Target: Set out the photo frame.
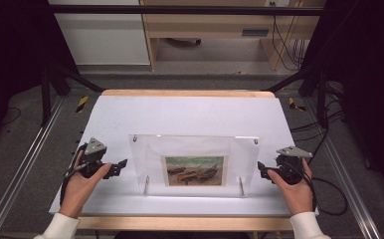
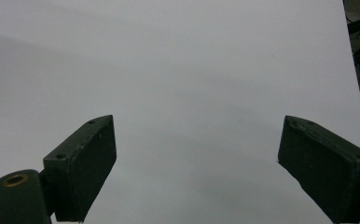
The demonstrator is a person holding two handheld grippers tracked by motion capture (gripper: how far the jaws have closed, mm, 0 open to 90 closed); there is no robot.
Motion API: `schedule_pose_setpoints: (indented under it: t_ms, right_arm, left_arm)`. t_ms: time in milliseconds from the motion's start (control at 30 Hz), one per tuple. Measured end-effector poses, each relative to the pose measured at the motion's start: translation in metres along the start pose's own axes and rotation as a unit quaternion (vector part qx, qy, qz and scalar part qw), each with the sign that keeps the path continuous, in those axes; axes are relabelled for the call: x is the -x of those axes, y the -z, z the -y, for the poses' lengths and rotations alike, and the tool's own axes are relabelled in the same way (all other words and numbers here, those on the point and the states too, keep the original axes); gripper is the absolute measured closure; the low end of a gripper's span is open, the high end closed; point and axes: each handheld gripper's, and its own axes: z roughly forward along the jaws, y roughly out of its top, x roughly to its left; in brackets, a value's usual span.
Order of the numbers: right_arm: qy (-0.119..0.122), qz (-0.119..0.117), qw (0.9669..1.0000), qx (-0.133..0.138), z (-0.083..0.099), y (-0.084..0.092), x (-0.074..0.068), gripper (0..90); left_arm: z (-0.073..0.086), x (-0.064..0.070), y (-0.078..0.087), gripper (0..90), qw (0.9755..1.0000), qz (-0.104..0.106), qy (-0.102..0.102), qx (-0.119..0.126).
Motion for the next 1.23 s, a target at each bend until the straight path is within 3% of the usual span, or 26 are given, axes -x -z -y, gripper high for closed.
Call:
schedule_pose_setpoints:
  t_ms: [367, 800, 1233]
  right_arm:
    - [-0.02, -0.005, 0.9998, 0.006, -0.011, -0.018, 0.005, 12.3]
    - [-0.046, -0.01, 0.9988, -0.009, -0.01, -0.035, 0.014, 12.0]
    - [-0.021, 0.002, 0.9994, -0.029, 0.0, -0.038, 0.009, 11.3]
  left_arm:
    - [-0.005, -0.007, -0.019, 7.7, 0.9999, -0.011, 0.004, -0.007]
    - [0.005, -0.019, -0.034, 7.8, 0.9991, -0.031, 0.018, -0.023]
    - [0.016, -0.026, -0.026, 8.4, 0.9982, -0.049, 0.026, -0.024]
